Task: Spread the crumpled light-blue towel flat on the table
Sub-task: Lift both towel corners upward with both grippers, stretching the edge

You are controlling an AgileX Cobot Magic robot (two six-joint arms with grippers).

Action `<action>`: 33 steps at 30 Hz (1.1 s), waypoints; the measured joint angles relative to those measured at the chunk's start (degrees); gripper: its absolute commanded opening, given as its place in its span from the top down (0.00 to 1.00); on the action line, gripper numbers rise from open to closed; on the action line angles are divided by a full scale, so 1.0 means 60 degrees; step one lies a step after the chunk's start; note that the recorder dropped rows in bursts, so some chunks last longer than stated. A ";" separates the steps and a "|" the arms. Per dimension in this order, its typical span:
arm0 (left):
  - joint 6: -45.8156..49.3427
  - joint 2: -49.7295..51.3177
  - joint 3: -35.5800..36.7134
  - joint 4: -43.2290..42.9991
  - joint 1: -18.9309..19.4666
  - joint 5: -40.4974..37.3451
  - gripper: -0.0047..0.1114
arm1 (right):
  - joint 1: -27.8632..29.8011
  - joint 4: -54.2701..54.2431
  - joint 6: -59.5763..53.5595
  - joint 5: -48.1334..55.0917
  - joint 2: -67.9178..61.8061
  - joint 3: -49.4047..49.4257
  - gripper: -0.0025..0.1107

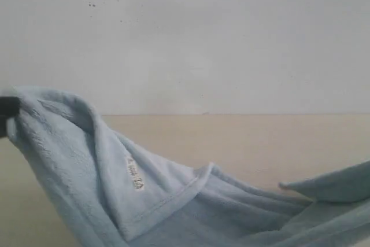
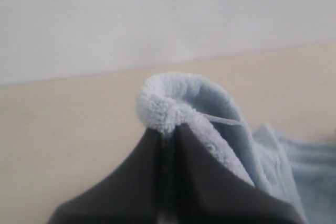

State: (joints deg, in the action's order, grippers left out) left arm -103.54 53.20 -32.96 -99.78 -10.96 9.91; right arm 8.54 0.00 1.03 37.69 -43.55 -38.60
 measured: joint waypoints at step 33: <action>-0.2657 -0.2739 -0.1869 -0.0028 0.0630 0.2516 0.92 | -0.1894 0.6205 0.3758 0.2207 0.4446 -0.1309 0.98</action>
State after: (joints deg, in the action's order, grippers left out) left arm -119.48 36.77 -44.17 -99.95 -7.18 25.00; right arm -2.83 37.23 23.58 50.93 -16.87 -46.46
